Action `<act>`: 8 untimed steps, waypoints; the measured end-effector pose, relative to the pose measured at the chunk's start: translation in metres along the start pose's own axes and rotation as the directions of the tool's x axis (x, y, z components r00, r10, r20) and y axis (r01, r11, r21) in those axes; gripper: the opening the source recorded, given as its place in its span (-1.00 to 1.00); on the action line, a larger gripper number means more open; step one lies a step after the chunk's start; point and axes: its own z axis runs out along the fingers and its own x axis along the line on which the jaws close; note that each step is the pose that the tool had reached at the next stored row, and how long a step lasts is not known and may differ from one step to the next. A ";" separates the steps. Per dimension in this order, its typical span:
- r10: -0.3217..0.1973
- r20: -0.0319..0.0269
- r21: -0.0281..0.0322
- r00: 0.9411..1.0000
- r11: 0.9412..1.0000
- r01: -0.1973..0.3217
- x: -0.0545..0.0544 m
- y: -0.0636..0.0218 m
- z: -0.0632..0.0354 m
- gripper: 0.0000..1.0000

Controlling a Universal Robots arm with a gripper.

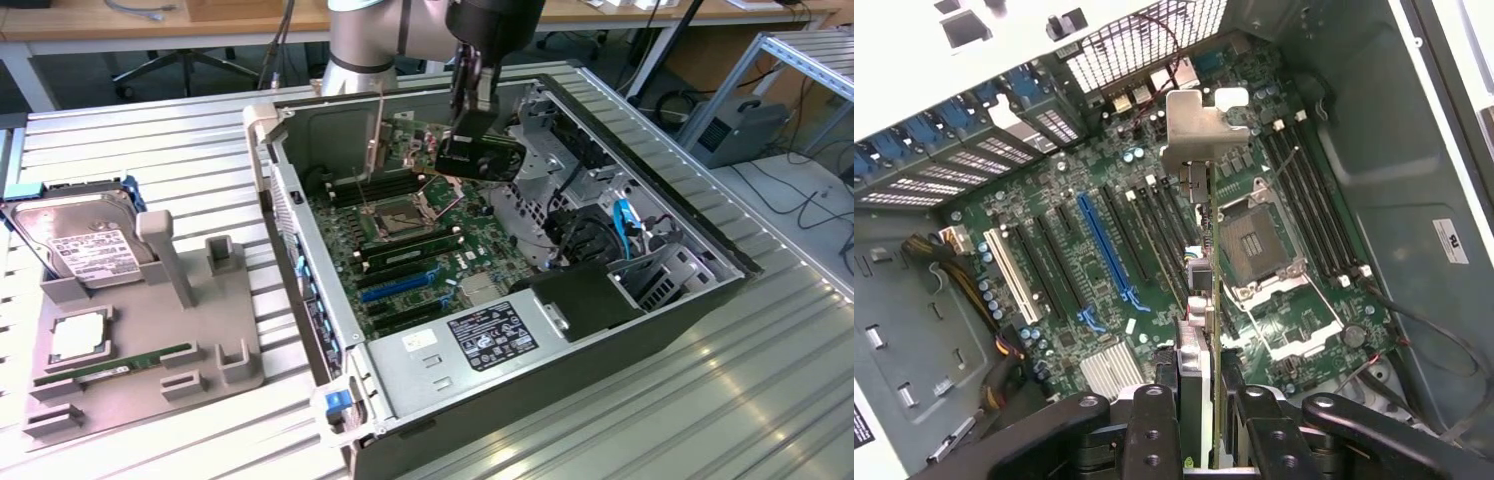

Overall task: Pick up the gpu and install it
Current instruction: 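Insert the gpu into the slot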

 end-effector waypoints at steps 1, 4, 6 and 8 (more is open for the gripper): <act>-0.003 0.000 0.000 1.000 1.000 0.003 0.000 0.0000 0.0000 -0.47; -0.012 0.000 0.000 1.000 1.000 0.012 0.000 0.0000 0.0001 -0.47; -0.016 0.000 0.000 1.000 1.000 0.016 0.000 0.0000 0.0001 -0.47; -0.021 0.000 -0.001 1.000 1.000 0.021 0.000 0.0000 0.0001 -0.47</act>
